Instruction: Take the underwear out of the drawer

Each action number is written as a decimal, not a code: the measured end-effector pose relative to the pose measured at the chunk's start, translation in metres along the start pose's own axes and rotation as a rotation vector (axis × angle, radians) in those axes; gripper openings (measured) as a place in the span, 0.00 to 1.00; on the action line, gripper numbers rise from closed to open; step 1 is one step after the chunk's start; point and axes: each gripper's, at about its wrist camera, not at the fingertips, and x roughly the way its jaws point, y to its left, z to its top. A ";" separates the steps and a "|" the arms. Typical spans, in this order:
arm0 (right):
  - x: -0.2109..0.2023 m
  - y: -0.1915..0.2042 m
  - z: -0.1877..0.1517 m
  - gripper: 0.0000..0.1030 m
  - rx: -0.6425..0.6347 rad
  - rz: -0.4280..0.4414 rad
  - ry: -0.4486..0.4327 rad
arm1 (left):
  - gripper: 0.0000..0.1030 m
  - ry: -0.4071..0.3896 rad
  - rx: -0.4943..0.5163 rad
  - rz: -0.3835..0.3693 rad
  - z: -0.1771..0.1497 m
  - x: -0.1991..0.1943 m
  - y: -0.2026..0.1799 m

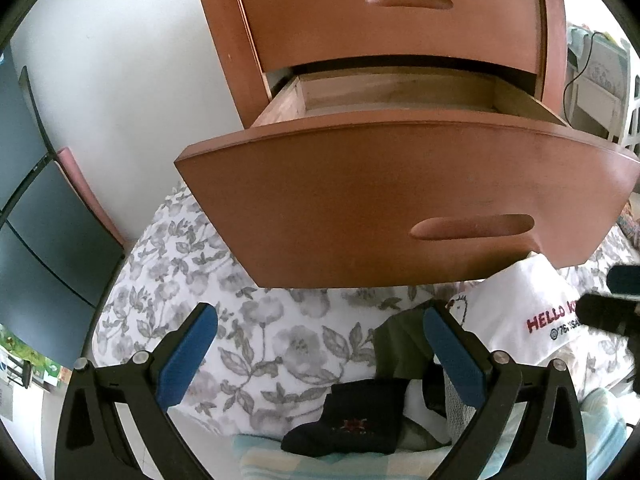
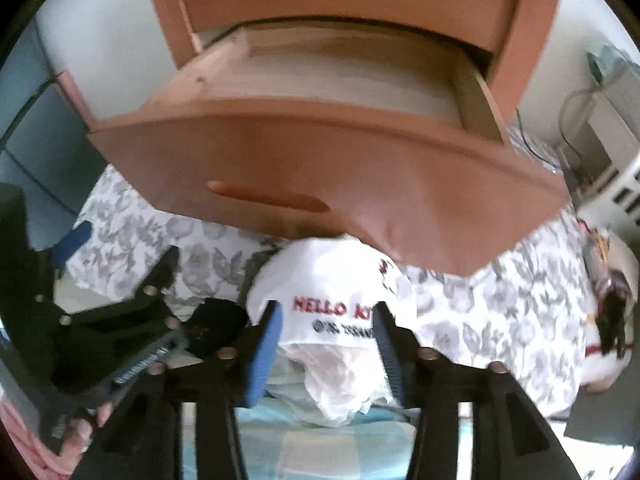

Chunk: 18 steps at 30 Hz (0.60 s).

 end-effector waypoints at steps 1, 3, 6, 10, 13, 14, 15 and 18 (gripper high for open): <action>0.002 -0.001 -0.003 0.59 0.013 -0.001 0.001 | 1.00 0.003 -0.001 -0.002 0.000 0.000 0.000; 0.004 -0.004 -0.007 0.68 0.039 0.001 0.004 | 1.00 0.009 -0.002 -0.002 0.000 0.002 0.000; 0.005 -0.005 -0.011 0.79 0.053 -0.011 0.001 | 1.00 0.010 0.000 0.001 0.000 0.002 0.000; 0.004 -0.002 -0.016 0.89 0.047 -0.001 -0.016 | 1.00 0.015 0.009 0.004 -0.001 0.002 -0.003; 0.004 -0.004 -0.018 1.00 0.060 0.006 -0.026 | 1.00 0.017 0.010 0.004 0.000 0.002 -0.003; 0.004 -0.004 -0.018 1.00 0.062 0.005 -0.029 | 1.00 0.018 0.010 0.004 -0.001 0.002 -0.002; 0.003 -0.005 -0.019 1.00 0.067 0.004 -0.034 | 1.00 0.019 0.011 0.004 -0.001 0.002 -0.002; 0.004 -0.010 -0.022 1.00 0.092 -0.004 -0.046 | 1.00 0.023 0.013 0.001 -0.001 0.003 -0.002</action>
